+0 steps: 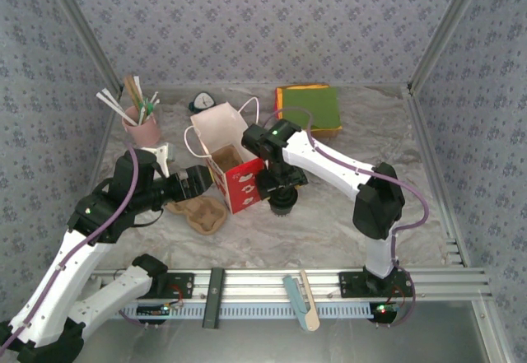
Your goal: Pack the takeout coffee
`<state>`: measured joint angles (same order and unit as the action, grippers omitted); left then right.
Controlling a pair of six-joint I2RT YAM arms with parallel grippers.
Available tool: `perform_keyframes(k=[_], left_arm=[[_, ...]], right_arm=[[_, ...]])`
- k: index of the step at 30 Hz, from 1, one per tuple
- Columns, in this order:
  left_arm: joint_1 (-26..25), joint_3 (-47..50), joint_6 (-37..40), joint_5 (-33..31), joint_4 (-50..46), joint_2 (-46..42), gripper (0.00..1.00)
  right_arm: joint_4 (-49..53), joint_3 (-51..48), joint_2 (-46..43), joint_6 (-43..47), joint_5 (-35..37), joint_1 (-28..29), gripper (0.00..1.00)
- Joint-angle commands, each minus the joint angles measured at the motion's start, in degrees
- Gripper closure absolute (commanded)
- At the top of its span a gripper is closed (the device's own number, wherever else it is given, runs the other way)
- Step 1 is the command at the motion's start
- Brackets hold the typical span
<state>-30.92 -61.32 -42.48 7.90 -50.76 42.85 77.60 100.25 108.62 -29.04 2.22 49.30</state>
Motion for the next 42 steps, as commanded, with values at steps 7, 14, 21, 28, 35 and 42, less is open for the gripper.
perform_keyframes(k=[7,14,21,28,35,42], left_arm=[[-0.30,0.47,0.82,-0.43,0.84,-0.66,0.00],[-0.33,0.60,0.83,-0.06,0.96,-0.79,0.00],[-0.30,0.59,0.87,0.06,1.19,-0.70,0.00],[-0.34,0.59,0.94,0.01,1.19,-0.43,0.00],[-0.33,0.59,0.97,0.01,1.37,-0.33,0.00],[-0.35,0.59,1.03,0.05,1.49,-0.05,0.00]], right_arm=[[0.63,-1.27,-2.71,-1.20,1.07,0.20,0.14],[-1.14,-3.05,-3.04,-1.15,-0.08,-0.18,0.14],[-1.44,-3.05,-2.45,-1.02,-0.05,-0.39,0.15],[-1.58,-3.18,-2.33,-0.77,-0.23,-0.58,0.17],[-1.82,-3.22,-2.00,-0.58,-0.48,-0.76,0.18],[-2.06,-3.88,-1.90,-0.52,-0.71,-1.02,0.18]])
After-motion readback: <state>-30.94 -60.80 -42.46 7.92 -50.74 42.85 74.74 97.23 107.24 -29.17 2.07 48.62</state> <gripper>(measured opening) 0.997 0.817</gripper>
